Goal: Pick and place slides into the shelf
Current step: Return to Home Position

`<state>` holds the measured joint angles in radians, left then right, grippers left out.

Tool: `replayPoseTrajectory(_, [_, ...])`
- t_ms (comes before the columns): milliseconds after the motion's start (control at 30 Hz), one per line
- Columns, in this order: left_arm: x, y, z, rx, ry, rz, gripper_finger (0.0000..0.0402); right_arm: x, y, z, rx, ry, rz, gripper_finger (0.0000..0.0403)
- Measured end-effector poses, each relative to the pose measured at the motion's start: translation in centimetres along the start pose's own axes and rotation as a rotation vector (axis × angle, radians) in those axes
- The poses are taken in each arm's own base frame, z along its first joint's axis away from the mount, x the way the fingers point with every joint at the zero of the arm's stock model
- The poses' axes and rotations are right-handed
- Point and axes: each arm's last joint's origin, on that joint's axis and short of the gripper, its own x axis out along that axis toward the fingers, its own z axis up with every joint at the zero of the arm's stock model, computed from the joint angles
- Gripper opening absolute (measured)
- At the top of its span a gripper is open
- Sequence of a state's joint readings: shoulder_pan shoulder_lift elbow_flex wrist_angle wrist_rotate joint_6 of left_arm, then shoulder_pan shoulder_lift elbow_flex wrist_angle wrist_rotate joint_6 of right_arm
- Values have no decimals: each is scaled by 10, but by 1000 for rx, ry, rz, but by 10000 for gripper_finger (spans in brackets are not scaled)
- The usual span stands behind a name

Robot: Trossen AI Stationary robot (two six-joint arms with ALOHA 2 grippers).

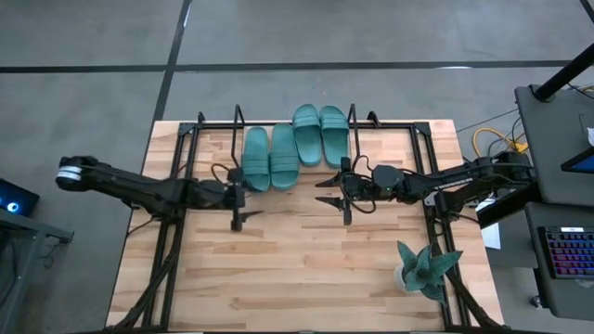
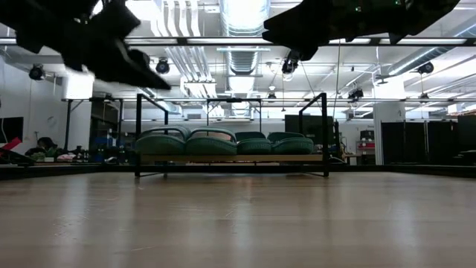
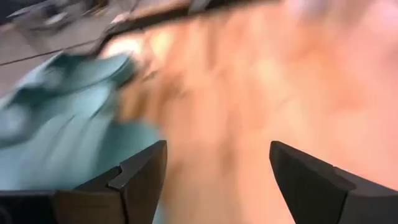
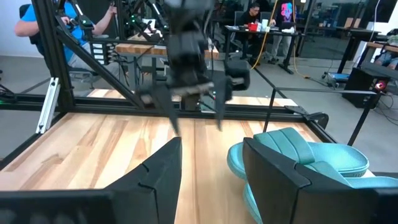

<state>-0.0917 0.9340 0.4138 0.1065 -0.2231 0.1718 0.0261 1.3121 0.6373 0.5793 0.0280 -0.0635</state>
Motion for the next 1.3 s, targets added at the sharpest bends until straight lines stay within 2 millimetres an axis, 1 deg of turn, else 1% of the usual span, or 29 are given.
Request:
replayPoseTrajectory(133, [-7,-1,15,-84,-172,-141,248,0,0,0,3,-1,0,161])
replayPoseTrajectory(200, [-9,0,21,-90,-246,-155,230,0,0,0,3,0,0,160])
replayPoseTrajectory(267, [-8,1,28,-67,-323,-137,207,0,0,0,3,-1,0,158])
replayPoseTrajectory(333, [-7,4,36,37,-410,-92,176,0,0,0,3,-2,0,157])
replayPoseTrajectory(433, [-5,17,57,95,-522,-2,120,0,0,0,3,-5,0,157])
replayPoseTrajectory(567, [-2,36,71,97,-461,65,42,0,0,0,7,-1,0,156])
replayPoseTrajectory(633, [-5,43,74,100,-410,75,12,0,0,0,7,0,0,155])
replayPoseTrajectory(700, [-11,46,79,116,-394,80,7,0,0,-1,6,4,0,155])
replayPoseTrajectory(833, [-28,45,78,121,-412,75,12,0,0,-2,7,9,1,157])
replayPoseTrajectory(1067, [-66,42,59,114,-379,46,13,0,0,-2,10,13,1,151])
replayPoseTrajectory(1167, [-81,39,54,87,-373,-2,13,0,0,-3,10,13,1,151])
replayPoseTrajectory(1300, [-92,35,46,66,-370,-64,13,0,0,-3,10,13,1,152])
